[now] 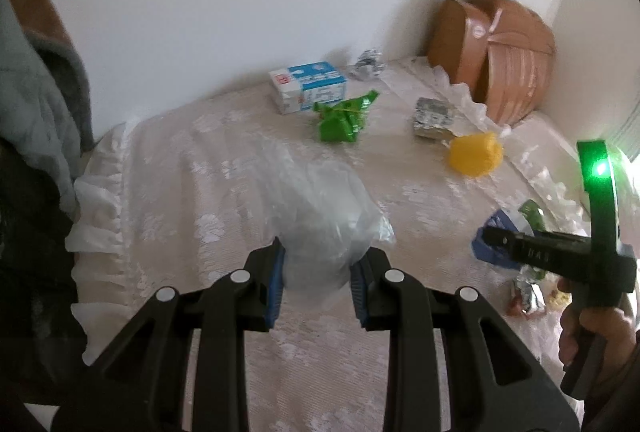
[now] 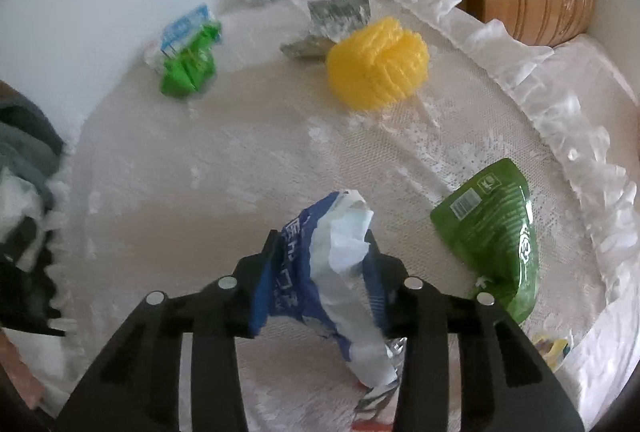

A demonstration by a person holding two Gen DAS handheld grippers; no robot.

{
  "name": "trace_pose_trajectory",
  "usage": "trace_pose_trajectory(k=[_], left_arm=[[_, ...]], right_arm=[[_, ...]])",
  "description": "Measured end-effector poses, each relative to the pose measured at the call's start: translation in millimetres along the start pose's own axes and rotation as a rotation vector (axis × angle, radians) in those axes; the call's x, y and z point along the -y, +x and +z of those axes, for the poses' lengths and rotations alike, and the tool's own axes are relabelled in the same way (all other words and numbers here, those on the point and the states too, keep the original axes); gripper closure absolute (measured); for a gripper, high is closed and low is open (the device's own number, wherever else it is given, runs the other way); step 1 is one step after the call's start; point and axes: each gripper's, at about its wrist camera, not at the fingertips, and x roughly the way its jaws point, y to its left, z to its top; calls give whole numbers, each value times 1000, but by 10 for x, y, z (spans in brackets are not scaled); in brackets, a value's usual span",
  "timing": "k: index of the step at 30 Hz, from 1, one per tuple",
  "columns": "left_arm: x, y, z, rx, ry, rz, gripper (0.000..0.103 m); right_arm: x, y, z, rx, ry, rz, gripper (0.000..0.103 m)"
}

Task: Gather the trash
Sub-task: 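Carry both items to the wastebasket and release them from both tools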

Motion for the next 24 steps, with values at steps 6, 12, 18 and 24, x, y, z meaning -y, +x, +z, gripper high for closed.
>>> trace_pose_trajectory(k=[6,12,18,24], left_arm=[[390,-275,-31,29,84,-71,76],[1152,-530,-200,19,224,-248,76],[2185,-671,-492,-35,391,-465,76],[3138,-761,-831,-100,548,-604,76]], right_arm=[[62,-671,-156,135,32,97,63],[517,-1477,-708,259,71,30,62],[1408,-1964,-1597,263,283,-163,62],[2238,-2142,-2404,238,473,-355,60]])
